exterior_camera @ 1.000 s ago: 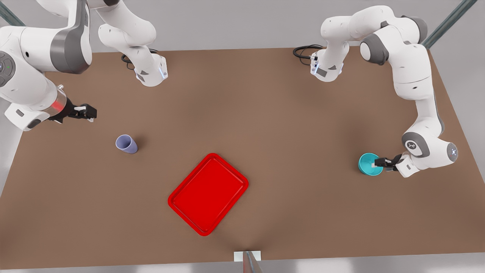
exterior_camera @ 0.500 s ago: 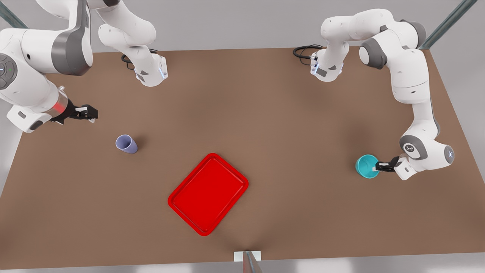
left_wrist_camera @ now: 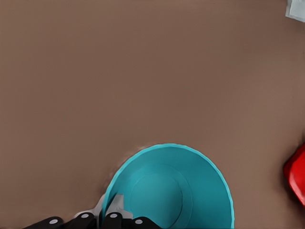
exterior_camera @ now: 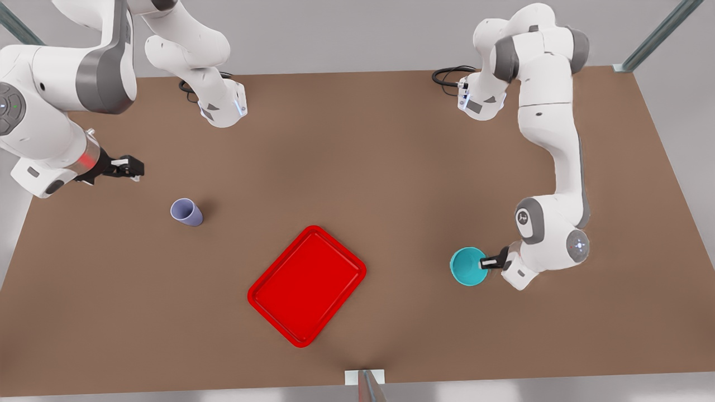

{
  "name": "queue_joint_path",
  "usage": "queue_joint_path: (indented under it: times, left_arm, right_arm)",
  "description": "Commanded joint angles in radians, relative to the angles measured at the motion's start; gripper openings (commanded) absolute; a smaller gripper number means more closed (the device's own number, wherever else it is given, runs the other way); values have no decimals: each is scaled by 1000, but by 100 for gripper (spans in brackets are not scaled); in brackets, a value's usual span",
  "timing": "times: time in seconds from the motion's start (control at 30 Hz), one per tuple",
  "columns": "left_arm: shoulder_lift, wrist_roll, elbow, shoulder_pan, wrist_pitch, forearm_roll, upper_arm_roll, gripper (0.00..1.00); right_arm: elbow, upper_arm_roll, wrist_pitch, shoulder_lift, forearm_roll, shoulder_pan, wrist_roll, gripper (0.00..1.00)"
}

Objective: Place the bowl on the tray with the left arm and the cup on the tray with the right arm

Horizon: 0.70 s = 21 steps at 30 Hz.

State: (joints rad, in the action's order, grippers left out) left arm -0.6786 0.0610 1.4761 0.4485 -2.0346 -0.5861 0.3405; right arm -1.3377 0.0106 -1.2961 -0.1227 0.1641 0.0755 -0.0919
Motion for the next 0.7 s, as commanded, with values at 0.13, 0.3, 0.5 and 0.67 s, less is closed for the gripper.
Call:
queue_joint_path:
  times: [0.13,0.3,0.5,0.67]
  left_arm:
    - [-7,358,-3,197,-139,-219,-8,21]
    - [-32,586,-5,277,-344,-244,-92,21]
    - [-154,775,-115,357,-486,-244,-106,21]
    - [-249,892,-191,380,-642,-242,-149,21]
  right_arm:
    - [0,0,0,-3,0,-2,-5,100]
    - [-201,2,-192,-61,-5,-6,0,100]
    - [-531,2,-465,51,-6,-72,-34,100]
    - [-695,18,-663,43,-9,-91,-40,100]
